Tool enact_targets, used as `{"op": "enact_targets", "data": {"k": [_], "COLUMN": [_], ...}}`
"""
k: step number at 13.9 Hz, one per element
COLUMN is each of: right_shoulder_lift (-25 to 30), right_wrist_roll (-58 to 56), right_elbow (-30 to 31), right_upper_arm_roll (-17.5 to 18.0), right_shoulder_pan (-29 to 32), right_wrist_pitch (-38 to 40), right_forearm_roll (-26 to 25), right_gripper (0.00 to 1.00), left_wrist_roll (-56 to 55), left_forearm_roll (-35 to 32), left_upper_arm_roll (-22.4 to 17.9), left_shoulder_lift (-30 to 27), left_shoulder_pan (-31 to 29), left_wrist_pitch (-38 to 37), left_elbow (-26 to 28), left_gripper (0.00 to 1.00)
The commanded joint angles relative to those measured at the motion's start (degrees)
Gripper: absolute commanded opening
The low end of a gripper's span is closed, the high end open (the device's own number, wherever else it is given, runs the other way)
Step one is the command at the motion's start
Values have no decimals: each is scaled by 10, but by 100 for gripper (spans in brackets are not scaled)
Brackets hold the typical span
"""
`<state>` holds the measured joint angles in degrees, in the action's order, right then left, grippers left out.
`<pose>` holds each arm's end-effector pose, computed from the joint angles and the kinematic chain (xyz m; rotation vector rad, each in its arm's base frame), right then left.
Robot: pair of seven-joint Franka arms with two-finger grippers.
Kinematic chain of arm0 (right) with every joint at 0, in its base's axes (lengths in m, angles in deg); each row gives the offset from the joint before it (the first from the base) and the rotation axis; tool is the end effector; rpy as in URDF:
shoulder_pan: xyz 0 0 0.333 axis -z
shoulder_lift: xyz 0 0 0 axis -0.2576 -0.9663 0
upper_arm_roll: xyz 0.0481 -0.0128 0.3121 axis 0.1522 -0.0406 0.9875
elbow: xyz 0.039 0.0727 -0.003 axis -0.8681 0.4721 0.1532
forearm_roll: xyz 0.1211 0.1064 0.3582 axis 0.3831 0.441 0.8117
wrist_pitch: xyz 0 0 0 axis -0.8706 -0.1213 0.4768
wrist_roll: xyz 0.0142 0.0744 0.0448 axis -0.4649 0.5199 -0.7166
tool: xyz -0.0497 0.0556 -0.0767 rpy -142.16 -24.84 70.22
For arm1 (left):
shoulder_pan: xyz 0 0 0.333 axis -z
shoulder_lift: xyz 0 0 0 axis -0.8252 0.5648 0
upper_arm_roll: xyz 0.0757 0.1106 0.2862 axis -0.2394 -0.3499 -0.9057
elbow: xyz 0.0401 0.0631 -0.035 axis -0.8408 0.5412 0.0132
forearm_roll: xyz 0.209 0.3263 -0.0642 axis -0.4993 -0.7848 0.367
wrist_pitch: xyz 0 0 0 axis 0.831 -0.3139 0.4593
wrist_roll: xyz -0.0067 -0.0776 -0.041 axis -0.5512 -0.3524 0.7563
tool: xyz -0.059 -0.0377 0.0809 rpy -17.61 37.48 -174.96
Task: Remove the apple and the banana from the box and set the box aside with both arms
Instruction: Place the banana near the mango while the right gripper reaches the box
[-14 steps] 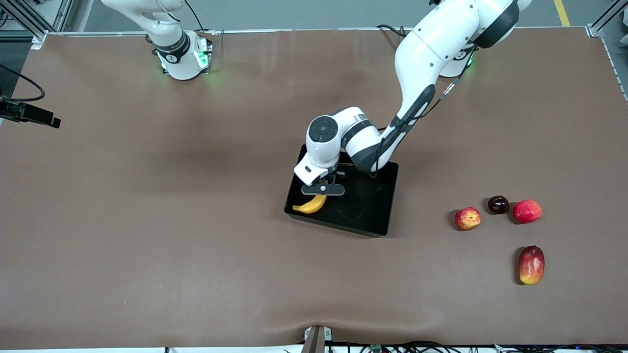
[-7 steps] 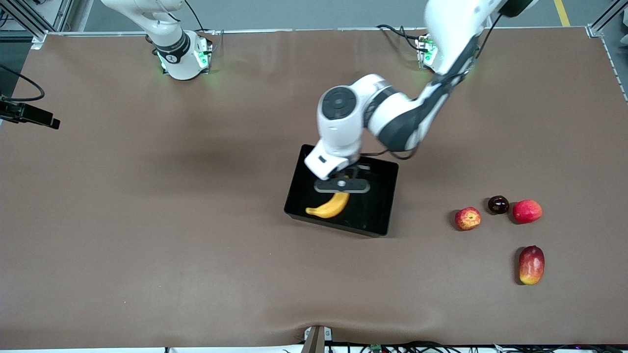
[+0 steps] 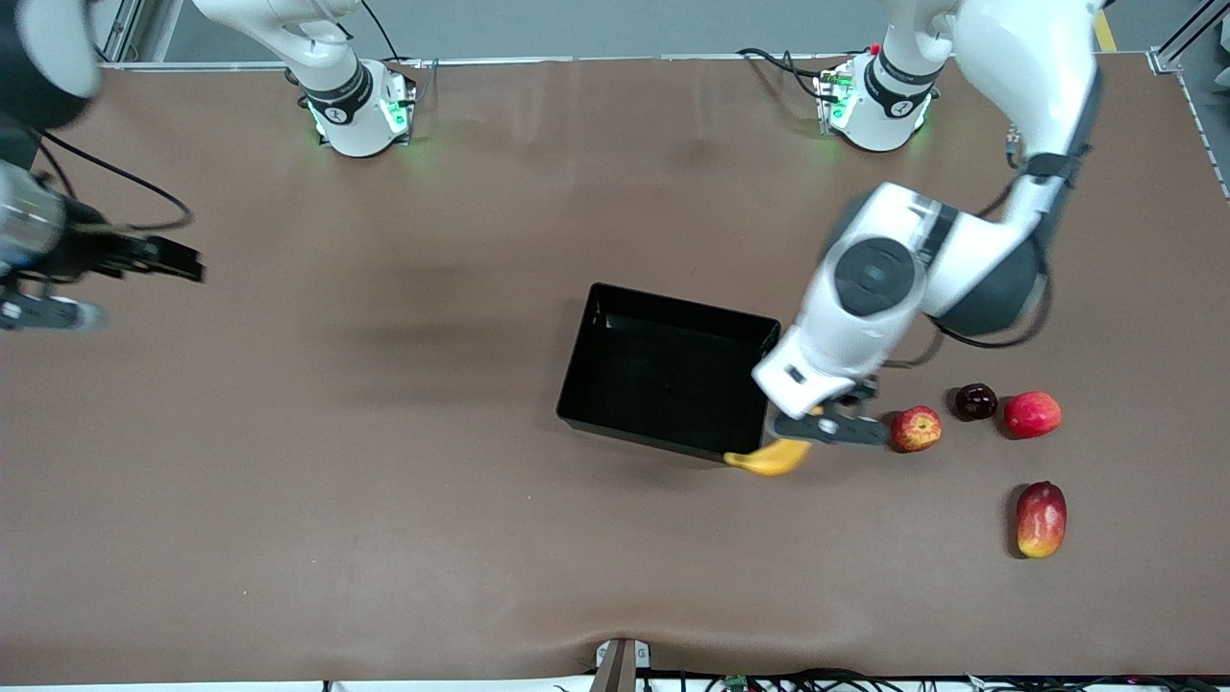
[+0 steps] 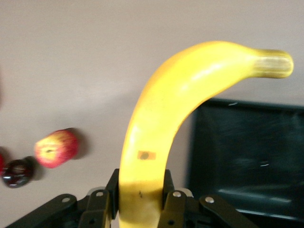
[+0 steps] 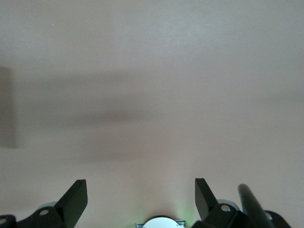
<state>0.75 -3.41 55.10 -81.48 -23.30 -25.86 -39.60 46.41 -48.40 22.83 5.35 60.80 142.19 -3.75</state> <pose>0.5799 0.0379 0.5523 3.0909 -0.0809 -0.3280 0.6511 -0.2460 0.3931 -3.0079 0.2678 0.0014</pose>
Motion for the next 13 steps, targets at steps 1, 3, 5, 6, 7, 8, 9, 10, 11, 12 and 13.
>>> {"op": "enact_targets", "data": {"k": [1,3,5,6,7,8,9,10,11,12,13], "right_shoulder_lift": [-51,-85,-129,-148,-167,-188,-209,-228,-247,-265,-279], "right_wrist_roll": [42,95,121,126,127,133,156,189,226,257,285], "right_elbow": [-9,-9,-10,-10,-10,-10,-10,-10,-11,-13,-18], "right_upper_arm_roll": [-3,-3,-3,-3,-3,-3,-3,-3,-3,-3,-3], "right_shoulder_pan": [-49,-74,-111,-132,-154,-176,-190,-207,-227,-243,-253], "right_wrist_pitch": [-31,-72,-120,-154,-188,-219,-247,-275,-306,-330,-348], "right_forearm_roll": [19,66,118,129,129,129,130,131,130,129,129], "right_gripper": [100,100,100,100,100,100,100,100,100,100,100], "left_wrist_roll": [98,152,197,218,222,224,226,238,257,273,282], "left_forearm_roll": [-23,-58,-73,-85,-85,-87,-89,-89,-89,-88,-87], "left_upper_arm_roll": [1,1,0,-1,-4,-19,-39,-50,-64,-78,-83], "left_shoulder_lift": [18,44,72,89,108,125,132,136,142,153,162], "left_shoulder_pan": [-68,-103,-133,-153,-168,-168,-167,-168,-170,-177,-183], "left_wrist_pitch": [-6,13,64,93,115,136,146,152,166,189,215], "left_elbow": [2,0,0,0,-3,-11,-14,-15,-15,-15,-15], "left_gripper": [0,0,0,0,0,0,0,0,0,0,0]}}
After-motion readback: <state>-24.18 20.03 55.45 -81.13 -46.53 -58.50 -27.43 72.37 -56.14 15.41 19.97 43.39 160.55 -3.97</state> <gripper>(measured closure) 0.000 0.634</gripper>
